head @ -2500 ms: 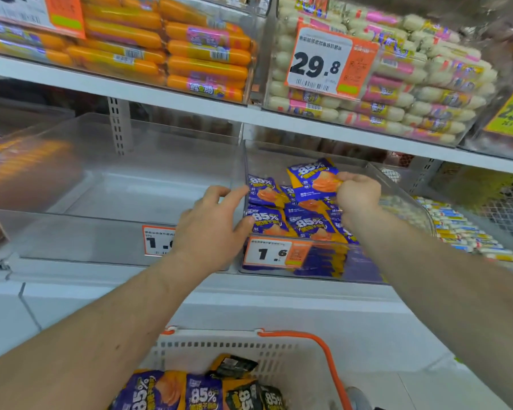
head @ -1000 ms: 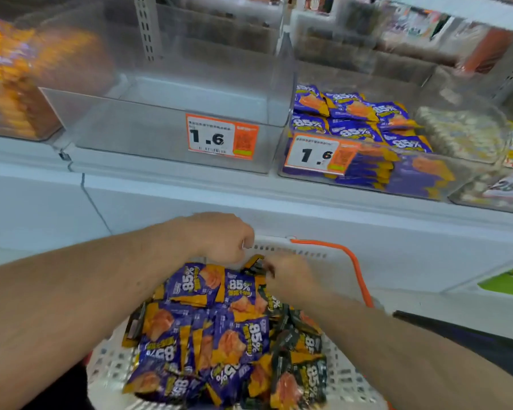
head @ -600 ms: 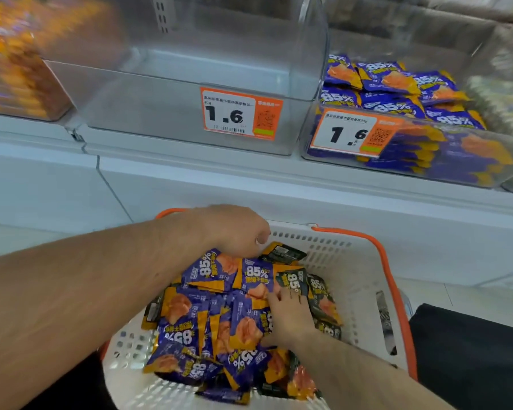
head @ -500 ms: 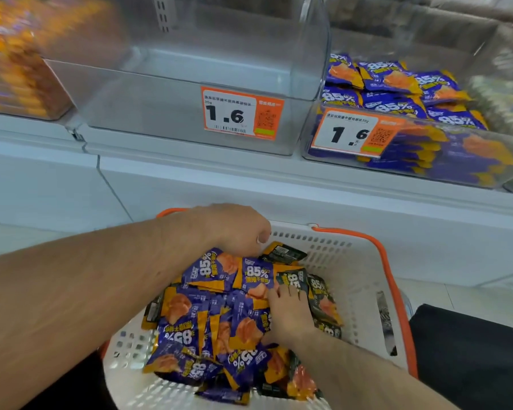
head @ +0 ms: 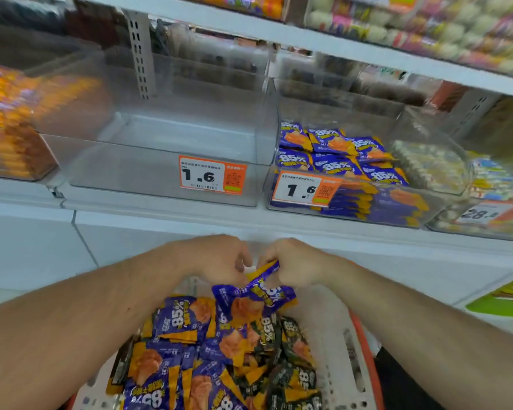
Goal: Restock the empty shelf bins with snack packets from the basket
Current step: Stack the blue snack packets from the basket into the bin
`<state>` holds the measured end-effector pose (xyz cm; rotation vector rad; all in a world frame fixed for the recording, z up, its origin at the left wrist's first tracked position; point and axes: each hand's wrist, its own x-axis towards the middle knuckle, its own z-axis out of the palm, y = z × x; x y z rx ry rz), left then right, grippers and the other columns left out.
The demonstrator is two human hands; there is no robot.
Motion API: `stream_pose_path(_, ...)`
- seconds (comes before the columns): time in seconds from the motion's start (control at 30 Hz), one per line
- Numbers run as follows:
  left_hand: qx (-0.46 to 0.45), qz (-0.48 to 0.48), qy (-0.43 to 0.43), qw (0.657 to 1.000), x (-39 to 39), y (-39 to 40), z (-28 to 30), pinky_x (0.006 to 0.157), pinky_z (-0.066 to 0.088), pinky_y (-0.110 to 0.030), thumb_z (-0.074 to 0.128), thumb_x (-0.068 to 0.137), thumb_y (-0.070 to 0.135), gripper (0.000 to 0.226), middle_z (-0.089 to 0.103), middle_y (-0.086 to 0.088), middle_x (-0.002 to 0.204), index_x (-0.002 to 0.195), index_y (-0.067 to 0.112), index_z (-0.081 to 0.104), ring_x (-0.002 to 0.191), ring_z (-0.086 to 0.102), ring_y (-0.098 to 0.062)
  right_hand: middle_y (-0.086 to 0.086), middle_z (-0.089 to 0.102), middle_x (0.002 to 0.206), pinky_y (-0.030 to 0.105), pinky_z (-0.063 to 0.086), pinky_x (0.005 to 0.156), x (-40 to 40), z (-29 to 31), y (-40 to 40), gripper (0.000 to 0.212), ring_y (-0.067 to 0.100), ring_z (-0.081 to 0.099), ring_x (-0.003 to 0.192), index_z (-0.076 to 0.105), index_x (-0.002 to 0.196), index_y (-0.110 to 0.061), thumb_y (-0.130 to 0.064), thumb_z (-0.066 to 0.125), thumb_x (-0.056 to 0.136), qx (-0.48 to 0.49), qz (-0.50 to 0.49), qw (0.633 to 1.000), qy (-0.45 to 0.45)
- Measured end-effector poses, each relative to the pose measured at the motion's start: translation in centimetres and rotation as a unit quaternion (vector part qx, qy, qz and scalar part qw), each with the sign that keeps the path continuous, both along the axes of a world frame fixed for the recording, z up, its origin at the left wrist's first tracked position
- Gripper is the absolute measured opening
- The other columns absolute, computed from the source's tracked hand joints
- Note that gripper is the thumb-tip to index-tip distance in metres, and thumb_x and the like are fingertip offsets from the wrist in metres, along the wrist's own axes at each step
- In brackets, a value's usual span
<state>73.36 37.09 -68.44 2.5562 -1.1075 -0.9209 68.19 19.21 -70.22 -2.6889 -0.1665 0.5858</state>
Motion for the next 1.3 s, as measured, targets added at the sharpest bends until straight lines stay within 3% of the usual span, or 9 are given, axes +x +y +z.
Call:
stream_pose_path(0.13,-0.134,0.027,-0.010,0.991,0.0,-0.9,2.1,0.074,0.051,-0.039,0.065,0.077,0.028,0.024,0.071,-0.006,0.088,0.095,0.014,0.067,0.082,0.065,-0.023,-0.012,0.056,0.074,0.023,0.040,0.060,-0.1,6.0,-1.6,0.019,0.003,0.051,0.066,0.066,0.090,-0.020,-0.020,0.080,0.077,0.038,-0.038,0.995,-0.084)
stream_pose_path(0.23,-0.226,0.094,0.004,0.970,0.0,-1.0,3.2,0.065,0.049,-0.038,0.067,0.083,0.012,0.006,0.069,-0.002,0.075,0.080,0.015,0.063,0.068,0.062,-0.020,-0.018,0.053,0.084,0.011,0.037,0.061,-0.7,7.9,-2.1,0.040,-0.006,0.052,0.068,0.060,0.110,-0.028,-0.023,0.081,0.076,0.079,-0.092,0.978,-0.172)
stream_pose_path(0.3,-0.294,0.141,0.023,0.945,0.1,-1.1,4.0,0.071,0.053,-0.039,0.067,0.085,0.005,0.011,0.073,0.000,0.079,0.083,0.016,0.065,0.074,0.068,-0.021,-0.011,0.054,0.102,0.015,0.044,0.071,-0.9,8.2,-2.3,0.056,-0.003,0.052,0.079,0.051,0.122,-0.028,-0.026,0.082,0.076,0.111,-0.158,0.940,-0.282)
stream_pose_path(0.5,-0.504,0.255,0.116,0.817,-1.1,-2.5,6.7,0.075,0.058,-0.034,0.061,0.090,-0.004,0.022,0.077,0.003,0.087,0.092,0.017,0.068,0.081,0.073,-0.017,-0.021,0.044,0.095,0.045,0.049,0.078,-1.7,8.0,-2.7,0.040,0.021,0.054,0.094,0.041,0.086,-0.039,-0.028,0.077,0.074,0.187,-0.306,0.785,-0.506)
stream_pose_path(0.73,-0.621,0.326,0.142,0.698,-1.8,-5.4,8.2,0.064,0.059,-0.029,0.060,0.087,-0.011,0.030,0.076,0.004,0.079,0.085,0.018,0.067,0.071,0.070,-0.012,0.002,0.050,0.127,0.044,0.044,0.096,-2.1,7.7,0.3,0.076,0.021,0.040,0.131,0.051,0.116,-0.030,-0.070,0.065,0.052,0.074,-0.253,0.820,-0.508)
stream_pose_path(0.97,-0.606,0.273,0.119,0.738,-0.7,-7.6,8.7,0.064,0.055,-0.021,0.062,0.089,-0.001,0.024,0.075,0.007,0.087,0.090,0.023,0.067,0.078,0.071,-0.007,-0.005,0.048,0.102,0.041,0.047,0.083,-0.2,9.6,-0.7,0.065,0.019,0.049,0.098,0.045,0.104,-0.023,-0.051,0.071,0.051,0.081,-0.301,0.828,-0.467)
stream_pose_path(1.07,-0.544,0.185,-0.111,0.811,0.9,-8.0,8.8,0.084,0.052,-0.028,0.061,0.090,0.022,0.014,0.071,0.019,0.096,0.092,0.034,0.068,0.092,0.066,-0.007,-0.001,0.051,0.108,0.040,0.046,0.088,1.0,10.6,-3.8,0.070,0.020,0.048,0.103,0.048,0.109,-0.021,-0.057,0.067,0.052,0.071,-0.337,0.808,-0.477)
stream_pose_path(1.17,-0.418,0.135,-0.378,0.815,2.8,-7.8,8.4,0.094,0.044,-0.043,0.050,0.081,0.046,0.043,0.064,0.000,0.121,0.112,0.023,0.069,0.111,0.057,-0.026,0.003,0.050,0.118,0.041,0.044,0.094,3.0,11.8,-8.8,0.080,0.025,0.047,0.112,0.046,0.118,-0.022,-0.058,0.070,0.051,-0.002,-0.375,0.821,-0.431)
stream_pose_path(1.3,-0.277,0.159,-0.371,0.872,4.1,-7.9,7.7,0.108,0.029,-0.046,0.058,0.090,0.048,0.057,0.028,-0.004,0.156,0.140,0.024,0.048,0.139,0.027,-0.027,0.009,0.047,0.132,0.042,0.040,0.100,6.5,12.8,-14.9,0.099,0.031,0.041,0.126,0.043,0.133,-0.019,-0.071,0.071,0.053,-0.088,-0.434,0.835,-0.326)
